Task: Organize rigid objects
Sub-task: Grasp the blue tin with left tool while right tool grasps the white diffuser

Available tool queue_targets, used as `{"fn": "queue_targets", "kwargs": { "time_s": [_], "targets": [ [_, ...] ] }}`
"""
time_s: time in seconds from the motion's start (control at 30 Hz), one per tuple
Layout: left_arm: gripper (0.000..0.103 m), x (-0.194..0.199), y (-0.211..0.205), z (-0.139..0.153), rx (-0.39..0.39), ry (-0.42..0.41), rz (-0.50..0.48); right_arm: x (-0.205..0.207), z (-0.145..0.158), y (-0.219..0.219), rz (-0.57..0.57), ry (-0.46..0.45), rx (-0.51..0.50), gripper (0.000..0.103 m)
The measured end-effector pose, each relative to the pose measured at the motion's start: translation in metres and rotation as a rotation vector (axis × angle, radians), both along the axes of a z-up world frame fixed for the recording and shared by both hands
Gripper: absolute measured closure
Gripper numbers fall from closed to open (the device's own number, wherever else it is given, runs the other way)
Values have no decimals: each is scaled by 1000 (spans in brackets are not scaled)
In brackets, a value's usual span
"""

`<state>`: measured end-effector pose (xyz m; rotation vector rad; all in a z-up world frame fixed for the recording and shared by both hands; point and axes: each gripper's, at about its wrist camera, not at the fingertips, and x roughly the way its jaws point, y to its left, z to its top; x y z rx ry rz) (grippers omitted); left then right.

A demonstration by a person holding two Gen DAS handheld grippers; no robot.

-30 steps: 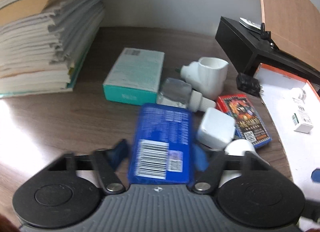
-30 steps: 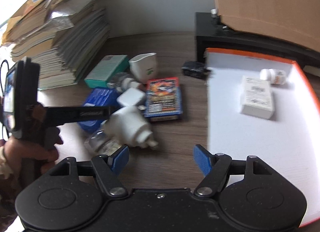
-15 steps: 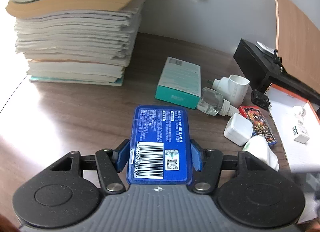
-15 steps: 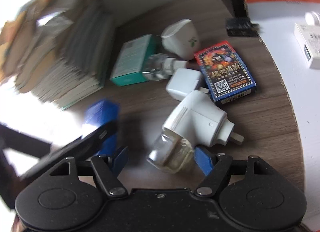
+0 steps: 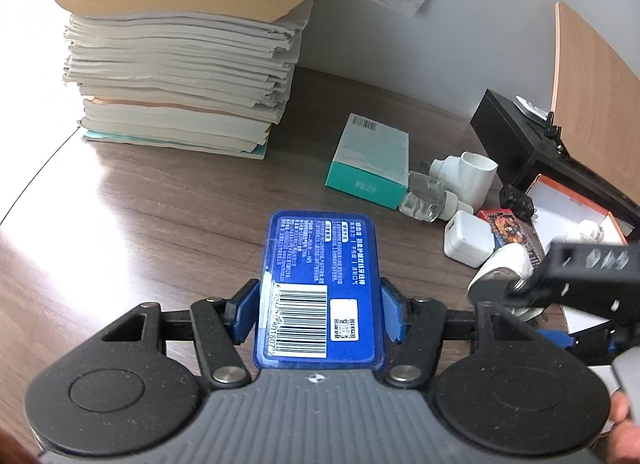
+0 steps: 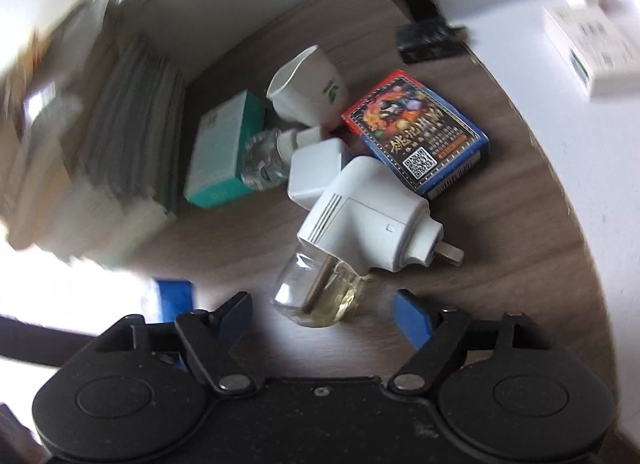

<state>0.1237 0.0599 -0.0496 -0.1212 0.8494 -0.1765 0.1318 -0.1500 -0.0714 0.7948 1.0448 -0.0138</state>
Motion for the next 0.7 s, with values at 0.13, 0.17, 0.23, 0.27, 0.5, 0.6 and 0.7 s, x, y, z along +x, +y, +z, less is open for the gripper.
{"fn": "queue_targets", "kwargs": {
  "time_s": [0.13, 0.17, 0.23, 0.27, 0.5, 0.6, 0.7],
  "targets": [
    [41, -5, -5, 0, -6, -3, 2, 18, 3, -6, -125, 71, 27, 12],
    [41, -6, -6, 1, -5, -3, 1, 24, 0, -7, -155, 97, 35, 11],
    [41, -11, -8, 2, -3, -6, 1, 34, -2, -6, -191, 107, 18, 28],
    [41, -13, -9, 3, -2, -8, 3, 38, 0, -4, -190, 109, -18, 32],
    [41, -26, -17, 12, -13, -26, 0, 17, 8, 3, 0, -17, -136, 56],
    [41, -30, -29, 16, -23, -36, -12, -9, 17, -7, 46, -106, -159, 57],
    [41, -32, -46, 20, -28, -45, -43, -35, 34, -23, 75, -192, -229, 58]
  ]
}}
